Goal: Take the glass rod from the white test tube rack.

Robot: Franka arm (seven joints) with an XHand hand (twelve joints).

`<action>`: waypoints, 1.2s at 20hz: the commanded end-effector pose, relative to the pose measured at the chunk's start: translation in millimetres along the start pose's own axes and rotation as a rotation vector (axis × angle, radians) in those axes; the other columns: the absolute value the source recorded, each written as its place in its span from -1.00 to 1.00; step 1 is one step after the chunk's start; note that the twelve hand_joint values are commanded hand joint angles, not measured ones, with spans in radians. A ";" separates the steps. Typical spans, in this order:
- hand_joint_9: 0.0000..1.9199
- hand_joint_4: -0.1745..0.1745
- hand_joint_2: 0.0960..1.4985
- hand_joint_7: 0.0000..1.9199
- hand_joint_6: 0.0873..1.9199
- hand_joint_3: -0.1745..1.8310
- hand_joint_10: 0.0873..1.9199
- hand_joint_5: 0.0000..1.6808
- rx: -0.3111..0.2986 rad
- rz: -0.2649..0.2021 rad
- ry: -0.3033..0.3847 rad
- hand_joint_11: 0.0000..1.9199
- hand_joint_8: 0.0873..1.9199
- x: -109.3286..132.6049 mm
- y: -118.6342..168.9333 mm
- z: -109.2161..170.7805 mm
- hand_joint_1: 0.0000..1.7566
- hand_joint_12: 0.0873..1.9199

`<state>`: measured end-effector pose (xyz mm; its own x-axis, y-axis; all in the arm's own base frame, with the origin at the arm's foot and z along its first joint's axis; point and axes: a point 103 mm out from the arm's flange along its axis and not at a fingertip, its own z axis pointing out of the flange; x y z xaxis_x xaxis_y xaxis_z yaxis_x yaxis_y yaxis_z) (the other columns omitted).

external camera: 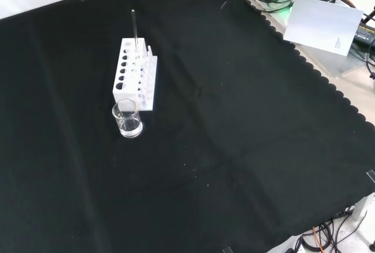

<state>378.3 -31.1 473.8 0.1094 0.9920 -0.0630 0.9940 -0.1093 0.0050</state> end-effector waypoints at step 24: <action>-0.31 -0.97 0.16 -0.61 -1.00 -0.27 -0.09 -0.77 0.098 -0.043 -0.031 -0.46 -0.01 9.5 102.3 47.3 -0.29 0.43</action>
<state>471.2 -31.7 435.4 0.0686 0.9926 -0.1005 0.9932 -0.0774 -0.0869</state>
